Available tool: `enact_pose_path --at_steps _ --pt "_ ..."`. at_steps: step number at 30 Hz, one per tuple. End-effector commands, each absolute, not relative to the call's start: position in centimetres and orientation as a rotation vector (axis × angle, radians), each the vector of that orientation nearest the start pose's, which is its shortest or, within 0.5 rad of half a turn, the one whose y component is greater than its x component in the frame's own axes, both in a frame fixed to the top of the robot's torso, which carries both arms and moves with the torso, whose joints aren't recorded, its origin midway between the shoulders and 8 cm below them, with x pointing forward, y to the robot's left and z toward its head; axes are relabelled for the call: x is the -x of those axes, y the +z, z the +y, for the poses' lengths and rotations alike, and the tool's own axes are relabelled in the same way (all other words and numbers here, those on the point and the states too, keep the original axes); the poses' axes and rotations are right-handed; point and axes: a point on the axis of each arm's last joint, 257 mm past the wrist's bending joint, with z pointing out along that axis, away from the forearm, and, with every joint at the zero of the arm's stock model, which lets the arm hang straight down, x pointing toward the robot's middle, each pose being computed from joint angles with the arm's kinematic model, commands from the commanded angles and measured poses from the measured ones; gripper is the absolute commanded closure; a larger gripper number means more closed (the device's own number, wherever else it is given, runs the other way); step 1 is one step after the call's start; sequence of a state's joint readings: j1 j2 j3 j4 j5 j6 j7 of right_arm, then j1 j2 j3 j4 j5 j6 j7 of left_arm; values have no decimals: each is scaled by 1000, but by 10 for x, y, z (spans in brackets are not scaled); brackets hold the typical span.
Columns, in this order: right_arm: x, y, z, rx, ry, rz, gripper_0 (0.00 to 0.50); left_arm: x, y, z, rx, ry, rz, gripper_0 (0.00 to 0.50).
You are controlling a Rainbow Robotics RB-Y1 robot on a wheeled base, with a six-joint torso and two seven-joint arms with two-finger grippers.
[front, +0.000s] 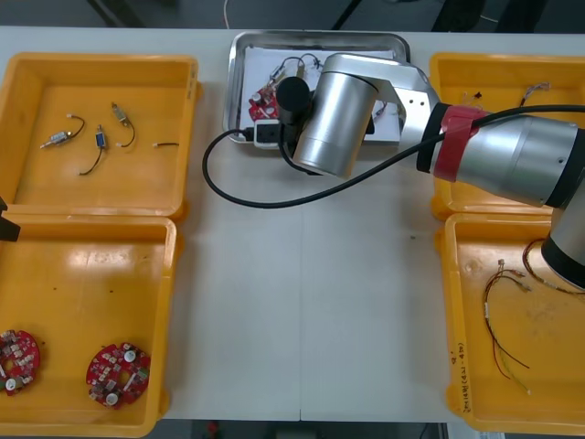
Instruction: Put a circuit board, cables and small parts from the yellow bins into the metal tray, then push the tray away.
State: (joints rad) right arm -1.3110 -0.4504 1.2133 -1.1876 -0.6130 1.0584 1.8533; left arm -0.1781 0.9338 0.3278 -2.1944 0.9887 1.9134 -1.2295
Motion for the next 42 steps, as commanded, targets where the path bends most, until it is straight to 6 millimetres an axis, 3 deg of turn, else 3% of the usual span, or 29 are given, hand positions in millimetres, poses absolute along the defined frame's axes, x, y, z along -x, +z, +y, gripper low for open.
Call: enact_pose_path --at_steps 1,10,17,25,28,30,31,32,33,34,42 --pt "-635 -135 2 1658 -702 1626 500 -364 -128 388 -126 93 2664 0" --pt "-636 -138 6 1663 -696 1621 500 -364 -128 388 -126 93 2664 0" --pt "-636 -154 10 1680 -668 1604 500 -364 -128 388 -126 93 2664 0" --pt "-638 -156 4 1676 -670 1621 500 -364 -128 388 -126 93 2664 0" --pt "-639 -156 3 1674 -673 1625 478 -364 -128 388 -126 93 2664 0" --pt "-639 -156 2 1672 -672 1630 398 -364 -128 388 -126 93 2664 0" --pt "-640 -156 1 1671 -675 1630 398 -364 -128 388 -126 93 2664 0" --pt "-640 -156 1 1670 -674 1633 194 -364 -128 388 -126 93 2664 0" --pt "-640 -156 0 1668 -676 1634 46 -364 -128 388 -126 93 2664 0" --pt "-641 -156 0 1664 -674 1638 0 -364 -128 388 -126 93 2664 0" --pt "-640 -148 0 1646 -664 1654 0 -364 -128 388 -126 93 2664 0"
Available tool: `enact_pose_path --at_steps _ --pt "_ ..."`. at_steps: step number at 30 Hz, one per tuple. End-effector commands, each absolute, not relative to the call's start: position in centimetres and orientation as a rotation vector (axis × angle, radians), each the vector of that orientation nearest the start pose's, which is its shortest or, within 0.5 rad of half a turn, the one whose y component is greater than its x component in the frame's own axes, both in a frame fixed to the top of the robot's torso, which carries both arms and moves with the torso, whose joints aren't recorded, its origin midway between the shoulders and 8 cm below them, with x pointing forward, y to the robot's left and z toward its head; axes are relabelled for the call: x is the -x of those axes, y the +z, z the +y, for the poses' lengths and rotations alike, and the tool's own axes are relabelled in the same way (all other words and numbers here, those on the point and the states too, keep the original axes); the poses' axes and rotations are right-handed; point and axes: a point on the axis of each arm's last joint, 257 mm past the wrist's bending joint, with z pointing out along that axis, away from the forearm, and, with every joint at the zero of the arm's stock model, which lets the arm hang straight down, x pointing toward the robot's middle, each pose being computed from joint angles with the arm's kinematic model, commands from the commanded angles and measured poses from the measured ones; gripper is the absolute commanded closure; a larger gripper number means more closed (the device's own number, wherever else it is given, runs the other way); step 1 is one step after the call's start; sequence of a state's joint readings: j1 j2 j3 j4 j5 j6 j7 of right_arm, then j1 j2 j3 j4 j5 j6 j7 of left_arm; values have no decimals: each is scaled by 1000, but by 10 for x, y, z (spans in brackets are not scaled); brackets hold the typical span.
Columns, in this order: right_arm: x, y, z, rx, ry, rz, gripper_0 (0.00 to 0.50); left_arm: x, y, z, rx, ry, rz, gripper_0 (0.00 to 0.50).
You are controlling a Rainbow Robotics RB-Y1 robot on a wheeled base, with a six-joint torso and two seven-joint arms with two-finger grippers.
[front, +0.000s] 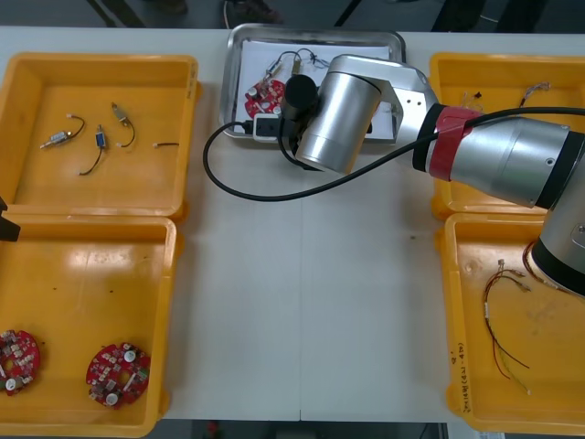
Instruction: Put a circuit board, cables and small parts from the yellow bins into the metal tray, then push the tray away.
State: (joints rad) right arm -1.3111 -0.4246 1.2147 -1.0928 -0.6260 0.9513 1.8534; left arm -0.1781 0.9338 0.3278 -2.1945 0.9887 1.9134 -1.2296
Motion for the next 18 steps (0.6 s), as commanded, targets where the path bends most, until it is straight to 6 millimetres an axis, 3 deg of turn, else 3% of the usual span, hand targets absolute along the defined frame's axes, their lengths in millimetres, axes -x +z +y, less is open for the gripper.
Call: enact_pose_path --at_steps 1,7,18 --pt "-639 -144 -1 1640 -661 1669 0 -364 -128 388 -126 93 2664 0" --pt "-623 -127 4 1632 -649 1711 0 -364 -128 388 -126 93 2664 0" --pt "-564 -109 11 1677 -563 1816 0 -364 -128 388 -126 93 2664 0"
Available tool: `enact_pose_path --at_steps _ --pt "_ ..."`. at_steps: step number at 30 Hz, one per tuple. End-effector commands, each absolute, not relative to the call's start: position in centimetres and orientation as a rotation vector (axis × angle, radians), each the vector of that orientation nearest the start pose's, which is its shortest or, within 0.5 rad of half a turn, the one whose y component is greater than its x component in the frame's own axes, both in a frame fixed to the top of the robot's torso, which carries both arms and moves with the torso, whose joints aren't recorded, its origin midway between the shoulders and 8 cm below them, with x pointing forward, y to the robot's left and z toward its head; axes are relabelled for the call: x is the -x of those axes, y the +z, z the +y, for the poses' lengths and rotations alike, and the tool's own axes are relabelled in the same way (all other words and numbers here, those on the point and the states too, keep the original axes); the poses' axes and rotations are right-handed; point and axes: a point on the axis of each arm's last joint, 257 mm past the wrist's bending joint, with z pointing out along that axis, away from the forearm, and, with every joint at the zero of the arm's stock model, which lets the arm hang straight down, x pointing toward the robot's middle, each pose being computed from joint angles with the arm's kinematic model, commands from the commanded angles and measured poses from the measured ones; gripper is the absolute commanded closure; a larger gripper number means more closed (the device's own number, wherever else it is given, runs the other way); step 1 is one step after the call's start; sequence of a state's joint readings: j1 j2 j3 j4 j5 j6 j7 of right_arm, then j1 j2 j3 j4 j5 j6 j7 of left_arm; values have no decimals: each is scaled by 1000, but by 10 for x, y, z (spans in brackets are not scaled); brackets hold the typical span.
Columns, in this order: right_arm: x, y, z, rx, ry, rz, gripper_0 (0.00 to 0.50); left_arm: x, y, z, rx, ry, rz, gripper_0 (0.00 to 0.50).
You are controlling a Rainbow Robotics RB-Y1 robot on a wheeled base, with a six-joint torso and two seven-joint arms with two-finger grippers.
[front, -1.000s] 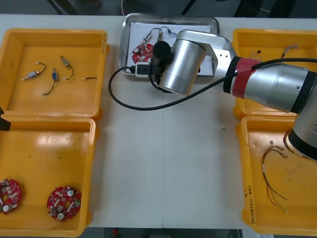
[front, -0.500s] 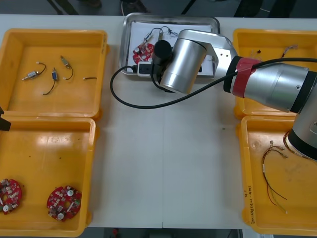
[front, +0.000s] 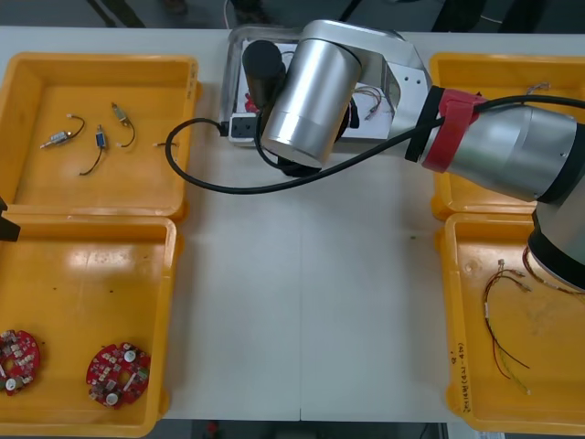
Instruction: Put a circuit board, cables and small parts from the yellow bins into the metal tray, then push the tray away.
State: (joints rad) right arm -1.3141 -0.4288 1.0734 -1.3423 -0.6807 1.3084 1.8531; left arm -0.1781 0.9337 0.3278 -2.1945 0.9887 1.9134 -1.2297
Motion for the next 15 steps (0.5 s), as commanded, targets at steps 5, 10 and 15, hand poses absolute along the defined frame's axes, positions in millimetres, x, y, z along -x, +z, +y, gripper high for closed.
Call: enact_pose_path --at_steps 5,10,15 --pt "-532 -112 -4 1614 -473 1958 0 -364 -128 388 -126 93 2664 0" --pt "-511 -105 -23 1541 -505 2051 0 -364 -128 388 -126 93 2664 0" --pt "-489 -97 -48 1390 -450 2202 0 -364 -128 388 -126 93 2664 0"
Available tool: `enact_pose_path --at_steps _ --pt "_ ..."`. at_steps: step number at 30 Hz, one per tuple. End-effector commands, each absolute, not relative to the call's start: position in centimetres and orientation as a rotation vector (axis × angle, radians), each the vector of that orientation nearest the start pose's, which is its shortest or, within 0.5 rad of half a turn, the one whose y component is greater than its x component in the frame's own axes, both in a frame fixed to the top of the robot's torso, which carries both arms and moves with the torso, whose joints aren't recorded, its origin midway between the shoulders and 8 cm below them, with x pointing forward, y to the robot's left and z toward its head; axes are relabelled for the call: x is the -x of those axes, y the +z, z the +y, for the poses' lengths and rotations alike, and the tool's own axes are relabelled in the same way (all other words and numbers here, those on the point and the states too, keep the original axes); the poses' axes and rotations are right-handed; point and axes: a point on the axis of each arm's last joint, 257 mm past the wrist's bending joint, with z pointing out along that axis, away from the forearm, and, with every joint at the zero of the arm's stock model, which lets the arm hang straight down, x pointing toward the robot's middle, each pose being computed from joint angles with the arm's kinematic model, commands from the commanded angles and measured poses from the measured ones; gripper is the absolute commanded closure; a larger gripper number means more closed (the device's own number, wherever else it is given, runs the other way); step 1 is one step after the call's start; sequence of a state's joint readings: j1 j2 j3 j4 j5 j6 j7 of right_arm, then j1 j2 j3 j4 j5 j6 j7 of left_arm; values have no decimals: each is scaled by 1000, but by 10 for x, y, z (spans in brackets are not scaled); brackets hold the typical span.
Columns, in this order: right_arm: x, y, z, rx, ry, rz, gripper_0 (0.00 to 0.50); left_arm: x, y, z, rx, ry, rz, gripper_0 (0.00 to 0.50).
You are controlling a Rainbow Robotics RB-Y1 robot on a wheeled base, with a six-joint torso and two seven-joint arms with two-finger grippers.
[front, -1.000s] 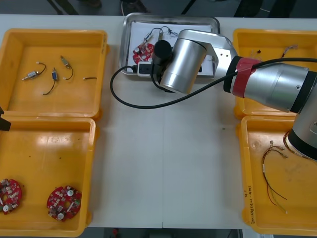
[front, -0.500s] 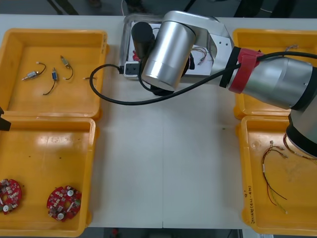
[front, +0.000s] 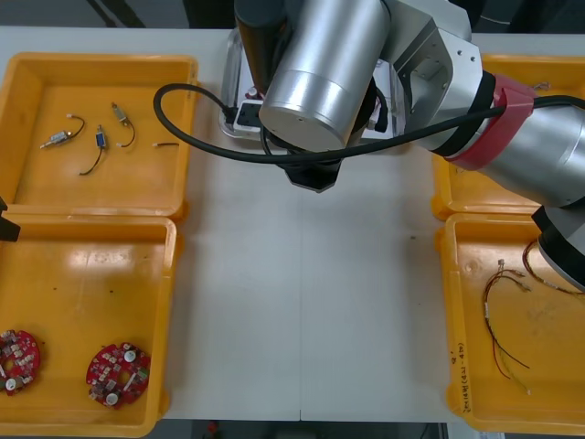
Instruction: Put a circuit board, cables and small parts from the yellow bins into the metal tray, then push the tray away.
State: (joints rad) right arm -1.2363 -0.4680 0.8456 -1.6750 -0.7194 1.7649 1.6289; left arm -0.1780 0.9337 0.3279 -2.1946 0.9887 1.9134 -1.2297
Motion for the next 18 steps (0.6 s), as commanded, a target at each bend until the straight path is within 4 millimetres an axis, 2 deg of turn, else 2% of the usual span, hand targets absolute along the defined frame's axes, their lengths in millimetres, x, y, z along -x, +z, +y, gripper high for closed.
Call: enact_pose_path --at_steps 1,7,18 --pt "-480 -95 -61 1325 -434 2262 0 -364 -128 388 -126 93 2664 0" --pt "-470 -84 -77 1118 -323 2306 0 -364 -128 388 -126 93 2664 0" --pt "-456 -71 -132 644 -68 2434 0 -364 -128 388 -126 93 2664 0"
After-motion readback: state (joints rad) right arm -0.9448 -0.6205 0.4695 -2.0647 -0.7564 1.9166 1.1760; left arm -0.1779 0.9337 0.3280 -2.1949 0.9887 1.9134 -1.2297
